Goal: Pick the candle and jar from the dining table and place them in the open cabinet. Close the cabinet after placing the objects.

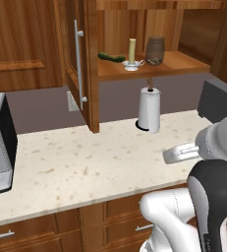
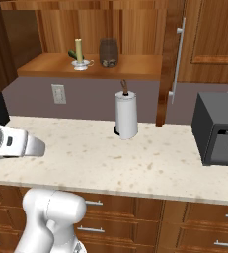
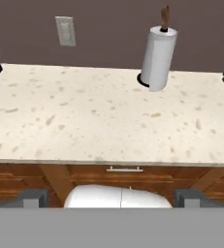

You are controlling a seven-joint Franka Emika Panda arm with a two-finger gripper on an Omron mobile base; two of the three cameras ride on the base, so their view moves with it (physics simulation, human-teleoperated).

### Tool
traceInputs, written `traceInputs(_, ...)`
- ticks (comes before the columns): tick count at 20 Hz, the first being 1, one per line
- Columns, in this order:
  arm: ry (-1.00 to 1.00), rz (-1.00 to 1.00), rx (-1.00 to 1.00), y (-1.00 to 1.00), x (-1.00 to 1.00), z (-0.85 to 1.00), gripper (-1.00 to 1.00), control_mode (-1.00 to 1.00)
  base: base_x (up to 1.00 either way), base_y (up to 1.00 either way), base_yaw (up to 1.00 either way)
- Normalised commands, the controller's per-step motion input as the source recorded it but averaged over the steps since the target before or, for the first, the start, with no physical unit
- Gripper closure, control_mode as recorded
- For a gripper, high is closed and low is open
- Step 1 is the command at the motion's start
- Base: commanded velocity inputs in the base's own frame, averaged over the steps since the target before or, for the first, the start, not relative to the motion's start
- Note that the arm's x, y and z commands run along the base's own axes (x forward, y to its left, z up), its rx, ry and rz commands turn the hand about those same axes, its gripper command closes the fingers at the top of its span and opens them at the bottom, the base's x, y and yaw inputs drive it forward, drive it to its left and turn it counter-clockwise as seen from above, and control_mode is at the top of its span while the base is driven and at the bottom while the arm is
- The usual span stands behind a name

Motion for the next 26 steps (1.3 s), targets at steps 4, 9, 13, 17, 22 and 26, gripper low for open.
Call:
traceInputs(4, -0.1, 0.0, -0.23, 0.0, -0.27, 0.3, -1.0, -1.0, 0.0, 0.0, 0.0)
traceInputs(9, -0.01, 0.0, -0.03, 0.04, -0.41, 0.4, -1.0, -1.0, 0.0, 0.0, 0.0)
traceInputs(13, 0.0, 0.0, 0.0, 0.19, -0.41, 0.25, -1.0, -1.0, 0.0, 0.0, 0.0)
traceInputs(17, 0.0, 0.0, -0.05, 0.41, -0.48, 0.14, -1.0, -1.0, 0.0, 0.0, 0.0)
traceInputs(22, -0.01, 0.0, -0.17, 0.54, -0.38, 0.12, -1.0, -1.0, 0.0, 0.0, 0.0)
traceInputs(26, -0.08, 0.0, -0.27, 0.56, -0.21, 0.09, -1.0, -1.0, 0.0, 0.0, 0.0)
